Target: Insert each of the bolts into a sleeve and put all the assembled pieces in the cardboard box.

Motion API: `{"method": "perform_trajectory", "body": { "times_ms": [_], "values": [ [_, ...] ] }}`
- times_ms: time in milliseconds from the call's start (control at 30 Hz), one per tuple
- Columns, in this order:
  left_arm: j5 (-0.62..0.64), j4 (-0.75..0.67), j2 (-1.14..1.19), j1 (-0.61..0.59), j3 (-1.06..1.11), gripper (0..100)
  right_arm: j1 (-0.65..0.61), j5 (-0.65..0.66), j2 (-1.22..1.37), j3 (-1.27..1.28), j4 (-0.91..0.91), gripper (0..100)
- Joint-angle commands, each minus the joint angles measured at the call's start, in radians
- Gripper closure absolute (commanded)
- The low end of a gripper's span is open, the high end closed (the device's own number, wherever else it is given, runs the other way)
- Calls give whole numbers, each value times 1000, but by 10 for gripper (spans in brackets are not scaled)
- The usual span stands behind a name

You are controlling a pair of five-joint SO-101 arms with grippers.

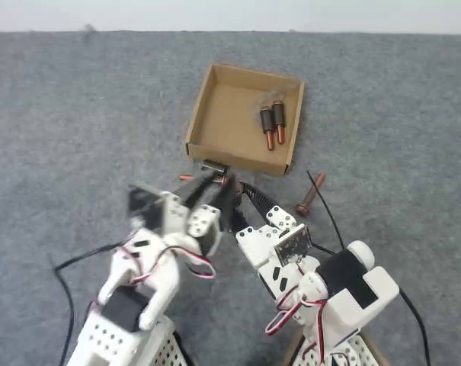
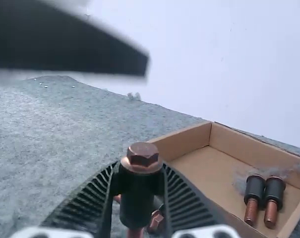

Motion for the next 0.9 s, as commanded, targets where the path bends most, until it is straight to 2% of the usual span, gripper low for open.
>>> {"method": "perform_trajectory", "body": {
  "times_ms": [0, 67, 233, 500, 600, 733, 867],
  "values": [
    [8, 95, -147, -54, -54, 896, 5, 9, -48, -15, -19, 993],
    [5, 124, -150, -61, -62, 896, 5, 9, -48, -15, -19, 993],
    [-101, 129, -141, -72, -56, 896, 5, 9, -48, -11, -19, 993],
    [-114, 124, -143, -325, -62, 896, 5, 9, -48, -9, -19, 993],
    [-114, 129, -143, -385, -62, 902, 5, 8, -48, -9, -19, 993],
    [-114, 129, -143, -442, -59, 991, 5, 8, -48, -8, -19, 993],
    [-114, 160, -143, -483, -54, 989, 5, 8, -48, -6, -19, 993]
  ]
}}
